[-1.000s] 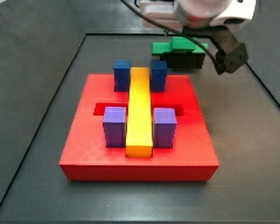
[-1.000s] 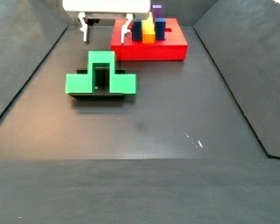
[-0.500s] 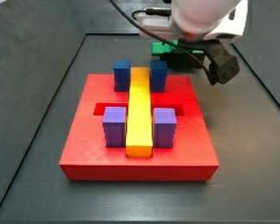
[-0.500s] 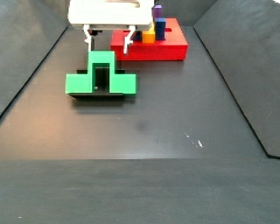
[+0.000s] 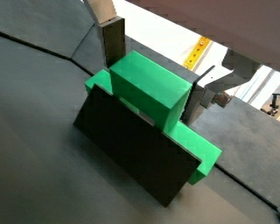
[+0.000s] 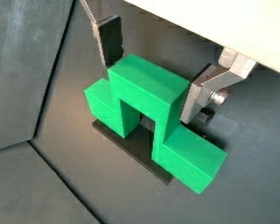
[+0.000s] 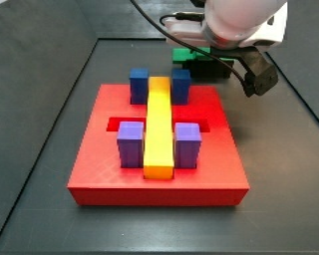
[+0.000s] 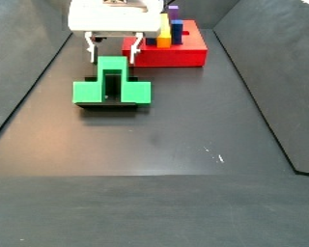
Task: Pick up the green object. Move up. Place the green object on the fixture. Regrasp the green object. Move to above the board. Insert the green object.
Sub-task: Regrasp the green object.
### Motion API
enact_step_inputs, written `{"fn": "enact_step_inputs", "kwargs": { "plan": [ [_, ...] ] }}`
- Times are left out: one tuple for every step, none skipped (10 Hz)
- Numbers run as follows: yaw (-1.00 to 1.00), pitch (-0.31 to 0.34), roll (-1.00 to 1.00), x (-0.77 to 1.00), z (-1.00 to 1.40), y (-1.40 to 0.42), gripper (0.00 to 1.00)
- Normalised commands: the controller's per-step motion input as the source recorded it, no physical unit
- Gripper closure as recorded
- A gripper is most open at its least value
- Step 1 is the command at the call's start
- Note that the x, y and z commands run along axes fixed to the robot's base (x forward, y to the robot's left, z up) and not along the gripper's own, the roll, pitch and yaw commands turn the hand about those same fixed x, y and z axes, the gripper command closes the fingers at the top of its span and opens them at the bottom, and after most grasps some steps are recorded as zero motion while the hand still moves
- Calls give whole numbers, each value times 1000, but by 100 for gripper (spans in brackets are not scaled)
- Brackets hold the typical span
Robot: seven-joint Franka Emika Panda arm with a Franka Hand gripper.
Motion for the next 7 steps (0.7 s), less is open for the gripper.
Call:
{"fn": "enact_step_inputs", "kwargs": {
  "plan": [
    [23,89,9,111,-166,180,0],
    [0,100,34,60,-140,189,0],
    [0,114,66,17,-103,137,0],
    [0,137,40,34,-20,134,0],
    [0,0,29,0,0,0,0],
    [0,0,6,0,0,0,0],
    [0,0,0,0,0,69,0]
  ]
}}
